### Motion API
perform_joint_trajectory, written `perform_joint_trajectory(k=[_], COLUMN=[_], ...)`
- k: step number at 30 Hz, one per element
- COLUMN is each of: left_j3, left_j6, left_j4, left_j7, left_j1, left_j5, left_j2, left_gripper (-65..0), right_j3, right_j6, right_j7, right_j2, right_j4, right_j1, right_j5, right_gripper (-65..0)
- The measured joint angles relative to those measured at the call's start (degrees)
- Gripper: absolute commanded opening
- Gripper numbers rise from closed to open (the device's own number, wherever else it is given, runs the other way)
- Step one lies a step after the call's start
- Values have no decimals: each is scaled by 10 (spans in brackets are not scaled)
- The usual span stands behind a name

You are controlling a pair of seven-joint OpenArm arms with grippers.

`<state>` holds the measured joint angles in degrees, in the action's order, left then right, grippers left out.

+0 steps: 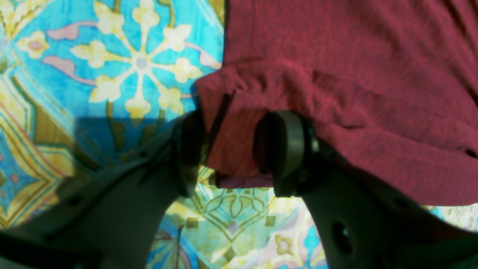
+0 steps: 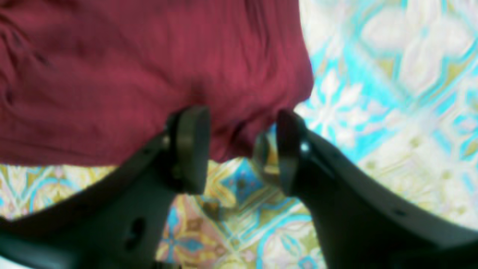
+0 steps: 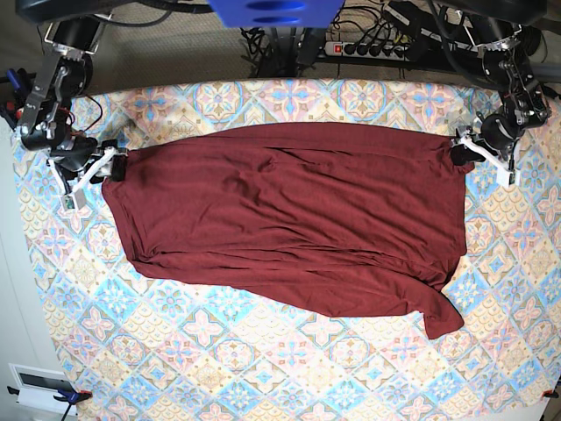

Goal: Layout the t-shirt on the table in an organized manner, then fold the t-shirt properly
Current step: 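Pull both held corners apart to stretch the shirt taut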

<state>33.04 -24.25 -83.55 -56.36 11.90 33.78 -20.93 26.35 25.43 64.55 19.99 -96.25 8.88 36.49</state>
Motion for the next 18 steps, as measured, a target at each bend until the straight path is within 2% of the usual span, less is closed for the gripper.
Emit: perform_joint_trajectory(k=[6, 12, 16, 18], left_j3=[0, 0, 0, 0], left_j6=[0, 0, 0, 0], left_j4=[0, 0, 0, 0], left_j7=[0, 0, 0, 0], left_j1=[0, 0, 0, 0], left_j5=[3, 3, 2, 2], left_j2=[0, 0, 0, 0], left_gripper=[-353, -354, -354, -354], right_j3=[-1, -3, -27, -40], right_j6=[1, 1, 1, 1], right_j7=[-13, -26, -28, -30], right_j2=[-1, -2, 3, -2], right_j4=[38, 93, 99, 96], right_j1=[4, 3, 3, 0], right_j5=[0, 0, -1, 3], right_gripper=[-363, -417, -528, -614])
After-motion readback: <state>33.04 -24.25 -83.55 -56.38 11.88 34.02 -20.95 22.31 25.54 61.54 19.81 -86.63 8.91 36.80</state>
